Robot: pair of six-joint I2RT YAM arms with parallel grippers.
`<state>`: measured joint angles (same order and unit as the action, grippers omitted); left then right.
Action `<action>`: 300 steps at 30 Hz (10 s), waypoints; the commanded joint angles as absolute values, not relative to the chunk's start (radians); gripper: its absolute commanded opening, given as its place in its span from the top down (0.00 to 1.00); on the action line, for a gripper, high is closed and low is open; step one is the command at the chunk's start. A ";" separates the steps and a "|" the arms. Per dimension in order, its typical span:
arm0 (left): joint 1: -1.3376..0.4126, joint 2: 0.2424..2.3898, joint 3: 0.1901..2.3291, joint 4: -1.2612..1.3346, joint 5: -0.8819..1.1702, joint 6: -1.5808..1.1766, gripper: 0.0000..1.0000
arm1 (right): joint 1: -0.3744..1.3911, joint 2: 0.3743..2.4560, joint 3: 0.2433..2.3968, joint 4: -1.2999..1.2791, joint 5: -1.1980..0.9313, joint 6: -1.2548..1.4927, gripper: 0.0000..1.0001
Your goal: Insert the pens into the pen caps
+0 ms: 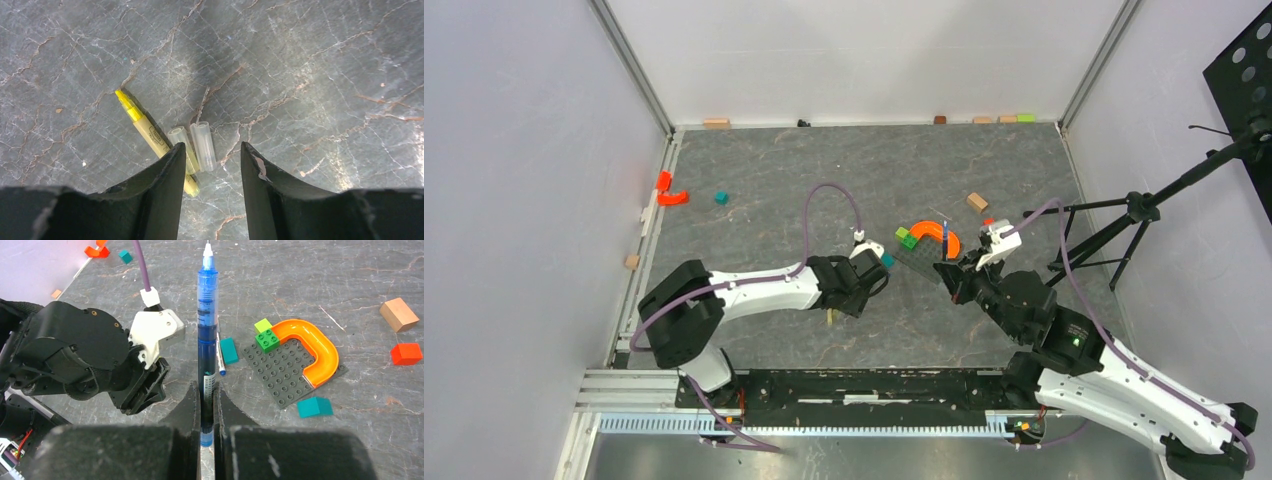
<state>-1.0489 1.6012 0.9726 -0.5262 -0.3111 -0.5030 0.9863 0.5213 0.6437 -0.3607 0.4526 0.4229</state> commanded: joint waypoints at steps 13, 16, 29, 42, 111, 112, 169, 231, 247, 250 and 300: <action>-1.051 1.690 0.986 -0.498 -0.332 -0.511 0.51 | 0.986 0.498 0.622 -0.340 0.401 0.451 1.00; -1.051 1.707 0.990 -0.507 -0.330 -0.519 0.52 | 0.985 0.497 0.618 -0.339 0.400 0.454 1.00; -1.026 1.715 0.981 -0.576 -0.291 -0.545 0.55 | 0.986 0.492 0.609 -0.334 0.391 0.456 1.00; -0.931 1.683 0.891 -0.560 -0.133 -0.486 0.55 | 0.986 0.512 0.595 -0.312 0.385 0.455 1.00; -0.910 0.890 0.647 0.120 -0.225 -0.664 0.98 | 0.986 0.679 0.349 0.286 0.147 0.379 1.00; -0.903 0.882 0.646 0.136 -0.217 -0.668 0.98 | 0.986 0.689 0.342 0.313 0.128 0.372 1.00; -0.715 0.899 0.392 0.924 0.186 -0.860 0.98 | 0.999 0.991 0.460 0.612 -0.154 0.408 1.00; -0.718 0.878 0.388 0.789 0.230 -0.808 0.98 | 1.000 1.020 0.656 0.341 -0.017 0.303 1.00; -0.727 0.882 0.388 0.794 0.257 -0.777 0.98 | 0.999 1.098 0.753 0.355 -0.006 0.230 1.00; -0.727 0.869 0.396 0.773 0.264 -0.763 0.89 | 1.000 1.096 0.746 0.361 -0.006 0.220 1.00; -0.727 0.832 0.645 0.524 0.239 -0.569 0.47 | 1.000 1.029 0.675 0.330 -0.083 0.203 1.00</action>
